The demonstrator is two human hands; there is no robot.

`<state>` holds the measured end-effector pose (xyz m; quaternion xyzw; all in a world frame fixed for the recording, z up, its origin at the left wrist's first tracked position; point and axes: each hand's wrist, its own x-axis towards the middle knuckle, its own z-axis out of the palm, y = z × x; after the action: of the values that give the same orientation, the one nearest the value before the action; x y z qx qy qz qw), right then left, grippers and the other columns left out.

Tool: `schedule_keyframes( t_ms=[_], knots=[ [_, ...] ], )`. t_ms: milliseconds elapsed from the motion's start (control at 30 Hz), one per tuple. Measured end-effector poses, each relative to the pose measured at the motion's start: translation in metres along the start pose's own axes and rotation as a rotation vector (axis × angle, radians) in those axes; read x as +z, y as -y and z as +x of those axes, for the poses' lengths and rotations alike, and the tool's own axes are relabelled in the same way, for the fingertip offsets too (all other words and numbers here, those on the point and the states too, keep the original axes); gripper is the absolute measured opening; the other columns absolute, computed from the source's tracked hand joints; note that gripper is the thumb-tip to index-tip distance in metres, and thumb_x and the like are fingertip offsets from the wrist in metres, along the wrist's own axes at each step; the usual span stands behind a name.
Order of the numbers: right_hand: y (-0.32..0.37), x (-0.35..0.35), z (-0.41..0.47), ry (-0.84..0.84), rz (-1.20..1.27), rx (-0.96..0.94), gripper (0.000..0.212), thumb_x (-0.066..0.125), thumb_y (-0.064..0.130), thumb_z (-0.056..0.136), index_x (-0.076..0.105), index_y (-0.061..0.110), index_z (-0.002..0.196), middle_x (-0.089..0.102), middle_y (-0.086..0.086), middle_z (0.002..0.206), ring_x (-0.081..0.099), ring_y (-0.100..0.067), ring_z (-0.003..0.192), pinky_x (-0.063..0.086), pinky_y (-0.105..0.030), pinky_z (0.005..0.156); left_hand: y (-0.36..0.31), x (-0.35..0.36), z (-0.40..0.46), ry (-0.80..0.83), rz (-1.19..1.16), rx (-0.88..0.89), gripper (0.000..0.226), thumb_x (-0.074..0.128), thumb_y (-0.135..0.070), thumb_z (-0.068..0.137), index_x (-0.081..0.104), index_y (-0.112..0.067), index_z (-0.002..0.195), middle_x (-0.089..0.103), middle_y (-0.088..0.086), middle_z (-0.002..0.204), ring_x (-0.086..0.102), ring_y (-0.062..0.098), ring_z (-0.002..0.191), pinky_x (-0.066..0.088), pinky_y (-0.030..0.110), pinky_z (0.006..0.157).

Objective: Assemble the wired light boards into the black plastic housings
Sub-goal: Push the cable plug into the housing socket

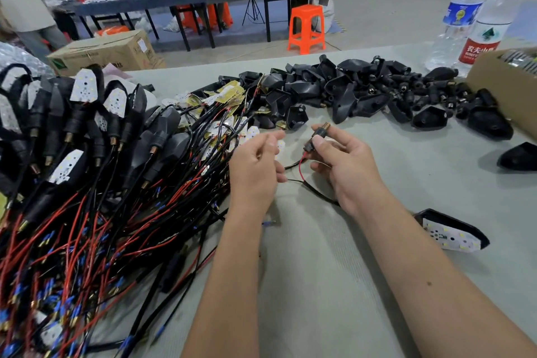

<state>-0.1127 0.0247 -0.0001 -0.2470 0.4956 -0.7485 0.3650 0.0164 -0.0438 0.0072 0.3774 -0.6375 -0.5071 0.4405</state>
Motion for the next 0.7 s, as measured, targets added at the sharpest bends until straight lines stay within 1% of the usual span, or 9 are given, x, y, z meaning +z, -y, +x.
schedule_keyframes(
  t_ms=[100, 167, 233, 300, 367, 433, 567, 633, 700],
  knots=[
    [0.001, -0.002, 0.0, -0.008, 0.042, 0.006, 0.017, 0.063, 0.005, 0.1, 0.072, 0.014, 0.11, 0.074, -0.004, 0.083, 0.066, -0.013, 0.07, 0.052, -0.022, 0.064, 0.003, 0.008, -0.004, 0.082, 0.153, 0.024, 0.016, 0.063, -0.008, 0.1, 0.075, -0.008, 0.11, 0.068, 0.004, 0.076, 0.057, 0.006, 0.049, 0.053, 0.022, 0.05],
    [0.0, -0.003, 0.0, -0.008, 0.058, 0.006, 0.016, 0.062, 0.005, 0.1, 0.072, 0.015, 0.107, 0.073, -0.003, 0.081, 0.065, -0.013, 0.069, 0.052, -0.021, 0.063, 0.003, 0.01, -0.007, 0.082, 0.179, 0.06, 0.02, 0.069, -0.005, 0.095, 0.07, -0.005, 0.115, 0.072, 0.008, 0.074, 0.067, 0.011, 0.053, 0.061, 0.031, 0.06],
    [0.0, -0.002, 0.001, -0.02, 0.066, 0.007, 0.016, 0.062, 0.004, 0.1, 0.072, 0.015, 0.107, 0.073, -0.002, 0.079, 0.064, -0.012, 0.065, 0.052, -0.021, 0.062, 0.001, 0.011, -0.007, 0.045, 0.154, 0.097, 0.022, 0.071, -0.006, 0.094, 0.065, -0.008, 0.115, 0.074, 0.006, 0.07, 0.074, 0.017, 0.061, 0.062, 0.04, 0.072],
    [-0.001, -0.001, 0.001, -0.046, 0.08, 0.008, 0.017, 0.062, 0.004, 0.1, 0.073, 0.015, 0.107, 0.073, -0.001, 0.077, 0.062, -0.01, 0.06, 0.053, -0.019, 0.059, -0.001, 0.011, -0.006, 0.011, 0.062, 0.082, 0.018, 0.07, -0.008, 0.094, 0.06, -0.011, 0.108, 0.074, 0.005, 0.077, 0.076, 0.021, 0.069, 0.062, 0.046, 0.079],
    [0.0, -0.002, 0.001, -0.065, 0.094, 0.002, 0.017, 0.061, 0.003, 0.101, 0.072, 0.015, 0.106, 0.072, -0.001, 0.075, 0.061, -0.01, 0.059, 0.053, -0.019, 0.058, 0.002, 0.011, -0.004, -0.006, 0.108, 0.076, 0.016, 0.072, -0.009, 0.091, 0.062, -0.014, 0.102, 0.071, 0.0, 0.086, 0.074, 0.02, 0.075, 0.061, 0.048, 0.082],
    [0.0, -0.003, 0.001, -0.076, 0.113, 0.002, 0.017, 0.061, 0.003, 0.101, 0.072, 0.014, 0.107, 0.072, -0.003, 0.077, 0.062, -0.011, 0.064, 0.053, -0.02, 0.06, 0.007, 0.009, -0.002, 0.016, 0.255, 0.091, 0.012, 0.076, -0.01, 0.088, 0.068, -0.017, 0.093, 0.069, -0.006, 0.081, 0.07, 0.017, 0.073, 0.06, 0.046, 0.082],
    [0.0, -0.003, 0.001, -0.076, 0.14, 0.006, 0.016, 0.061, 0.003, 0.101, 0.071, 0.011, 0.11, 0.071, -0.007, 0.081, 0.064, -0.014, 0.069, 0.053, -0.022, 0.062, 0.012, 0.005, -0.001, 0.111, 0.275, 0.07, 0.014, 0.081, -0.008, 0.083, 0.075, -0.02, 0.079, 0.058, -0.014, 0.055, 0.056, 0.011, 0.056, 0.06, 0.045, 0.073],
    [0.001, -0.003, 0.0, -0.07, 0.141, 0.009, 0.016, 0.062, 0.003, 0.1, 0.071, 0.011, 0.11, 0.07, -0.008, 0.083, 0.064, -0.014, 0.07, 0.053, -0.023, 0.062, 0.012, 0.006, 0.0, 0.092, 0.251, 0.072, 0.019, 0.083, -0.007, 0.08, 0.073, -0.022, 0.076, 0.058, -0.015, 0.051, 0.054, 0.007, 0.052, 0.054, 0.035, 0.064],
    [0.001, -0.004, 0.0, -0.052, 0.121, 0.01, 0.016, 0.062, 0.002, 0.1, 0.071, 0.011, 0.109, 0.071, -0.01, 0.084, 0.064, -0.016, 0.071, 0.052, -0.023, 0.062, 0.012, 0.009, -0.001, 0.058, 0.224, 0.07, 0.023, 0.085, -0.007, 0.079, 0.07, -0.025, 0.075, 0.064, -0.013, 0.055, 0.057, 0.004, 0.051, 0.048, 0.028, 0.062]
  ],
)
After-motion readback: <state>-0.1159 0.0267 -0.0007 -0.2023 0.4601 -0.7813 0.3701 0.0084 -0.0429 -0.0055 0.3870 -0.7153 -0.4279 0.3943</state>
